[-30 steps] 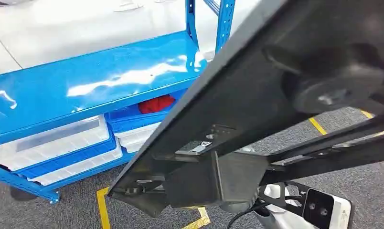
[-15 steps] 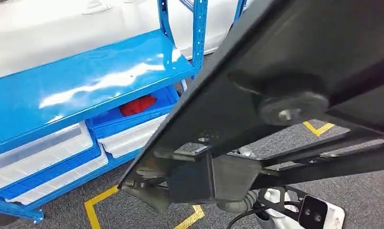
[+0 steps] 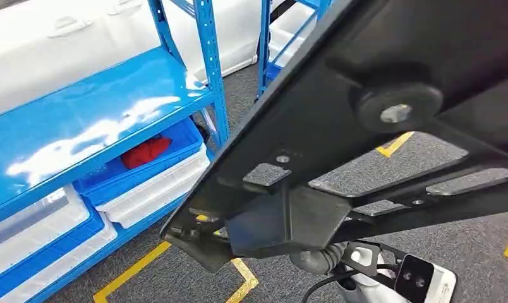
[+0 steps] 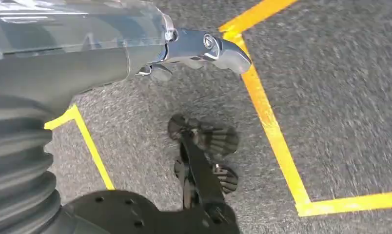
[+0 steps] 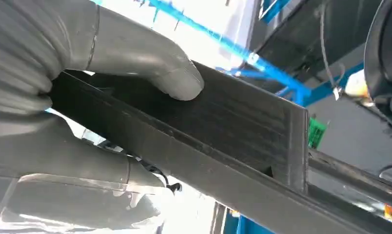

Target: Take the parts from the cabinet and place them on the table.

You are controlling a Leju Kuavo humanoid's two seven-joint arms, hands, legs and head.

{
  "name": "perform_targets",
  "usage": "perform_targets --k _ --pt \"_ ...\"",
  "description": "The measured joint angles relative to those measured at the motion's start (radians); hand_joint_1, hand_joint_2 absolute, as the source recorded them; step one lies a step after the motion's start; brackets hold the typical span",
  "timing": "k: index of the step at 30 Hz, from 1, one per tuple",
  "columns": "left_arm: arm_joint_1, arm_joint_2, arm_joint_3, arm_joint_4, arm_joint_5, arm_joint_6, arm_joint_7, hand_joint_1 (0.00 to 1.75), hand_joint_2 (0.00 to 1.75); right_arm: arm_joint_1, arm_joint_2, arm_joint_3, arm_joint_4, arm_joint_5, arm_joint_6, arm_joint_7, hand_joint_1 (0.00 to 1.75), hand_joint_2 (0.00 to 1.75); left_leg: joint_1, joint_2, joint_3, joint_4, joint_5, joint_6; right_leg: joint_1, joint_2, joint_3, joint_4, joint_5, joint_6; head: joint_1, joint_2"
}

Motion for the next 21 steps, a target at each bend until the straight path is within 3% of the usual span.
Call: perform_targets --k 1,3,5,6,7,11,13,14,15,16,17,18,21 --pt "-0.001 0.0 -0.002 0.0 0.0 0.0 0.005 0.0 1.75 0.003 0.0 -0.005 0.0 0.0 -0.002 0.0 1.75 1.75 0.002 -0.048 0.015 -0.028 -0.021 0.001 0.003 0.009 -0.005 0.004 -0.002 0.007 0.0 0.0" --pt "0.001 -0.001 -0.006 0.0 0.0 0.001 0.017 0.0 1.75 0.018 0.0 -0.013 -0.006 0.012 -0.003 0.0 1.75 1.75 -0.002 -0.037 0.017 -0.037 -0.018 0.009 -0.002 0.028 -0.015 0.008 0.003 0.02 0.0 0.0" --pt "0.0 -0.003 -0.009 0.0 0.0 0.0 0.025 0.0 1.75 0.046 0.0 -0.023 -0.015 0.034 -0.003 0.0 1.75 1.75 -0.003 -0.022 0.018 -0.042 -0.014 0.025 -0.002 0.046 -0.018 0.001 0.009 0.035 0.0 0.0" --pt "-0.002 -0.011 -0.011 0.0 0.0 0.0 0.032 0.0 1.75 0.057 0.0 -0.026 -0.02 0.048 -0.003 0.0 1.75 1.75 0.006 -0.005 0.021 -0.051 -0.007 0.035 -0.005 0.029 -0.02 0.01 0.002 0.037 0.0 0.0" --pt "-0.003 -0.011 -0.012 0.0 0.0 0.001 0.034 0.0 1.75 0.061 0.0 -0.027 -0.021 0.052 -0.003 0.0 1.75 1.75 0.003 -0.001 0.022 -0.052 -0.006 0.037 -0.001 0.007 -0.023 0.016 -0.003 0.039 0.0 0.0" --pt "-0.003 -0.011 -0.012 0.0 0.0 0.001 0.034 0.0 1.75 0.061 0.0 -0.027 -0.021 0.052 -0.003 0.0 1.75 1.75 0.003 -0.001 0.022 -0.052 -0.006 0.037 -0.001 0.007 -0.023 0.016 -0.003 0.039 0.0 0.0" --pt "-0.003 -0.011 -0.013 0.0 0.0 0.002 0.035 0.0 1.75 0.062 0.0 -0.027 -0.022 0.053 -0.003 0.0 1.75 1.75 0.003 0.001 0.023 -0.053 -0.006 0.038 0.001 -0.005 -0.026 0.021 -0.006 0.04 0.0 0.0" --pt "0.009 -0.02 -0.016 0.0 0.002 0.006 0.051 0.0 1.75 0.088 0.01 -0.027 -0.026 0.077 -0.003 0.0 1.75 1.75 -0.003 0.035 0.022 -0.054 -0.009 0.048 0.0 -0.076 -0.124 0.22 -0.113 0.046 0.0 0.0" --pt "0.017 -0.027 -0.019 0.0 0.003 0.014 0.066 0.0 1.75 0.113 0.015 -0.027 -0.026 0.082 -0.004 0.0 1.75 1.75 -0.006 0.074 0.023 -0.054 -0.012 0.049 -0.004 -0.081 -0.171 0.308 -0.116 0.048 0.0 0.0" --pt "0.015 -0.032 -0.02 0.0 0.003 0.016 0.069 0.0 1.75 0.124 0.017 -0.031 -0.033 0.091 -0.008 0.0 1.75 1.75 -0.006 0.101 0.03 -0.053 -0.018 0.043 -0.001 -0.116 -0.056 0.094 -0.009 0.037 0.0 0.0" --pt "0.015 -0.035 -0.021 0.0 0.003 0.017 0.069 0.0 1.75 0.129 0.018 -0.034 -0.042 0.095 -0.014 0.0 1.75 1.75 -0.008 0.108 0.035 -0.053 -0.021 0.039 0.006 -0.171 -0.018 0.03 0.003 0.029 0.0 0.0" --pt "0.016 -0.035 -0.022 0.0 0.003 0.018 0.07 0.0 1.75 0.129 0.019 -0.037 -0.049 0.098 -0.019 0.0 1.75 1.75 -0.019 0.116 0.034 -0.046 -0.028 0.03 0.018 -0.183 -0.011 0.003 -0.007 0.026 0.0 0.0" --pt "0.017 -0.038 -0.024 0.0 0.003 0.018 0.075 0.0 1.75 0.146 0.024 -0.044 -0.06 0.098 -0.022 0.0 1.75 1.75 -0.021 0.151 0.044 -0.055 -0.031 0.017 0.016 -0.143 -0.02 0.009 -0.007 0.011 0.0 0.0"
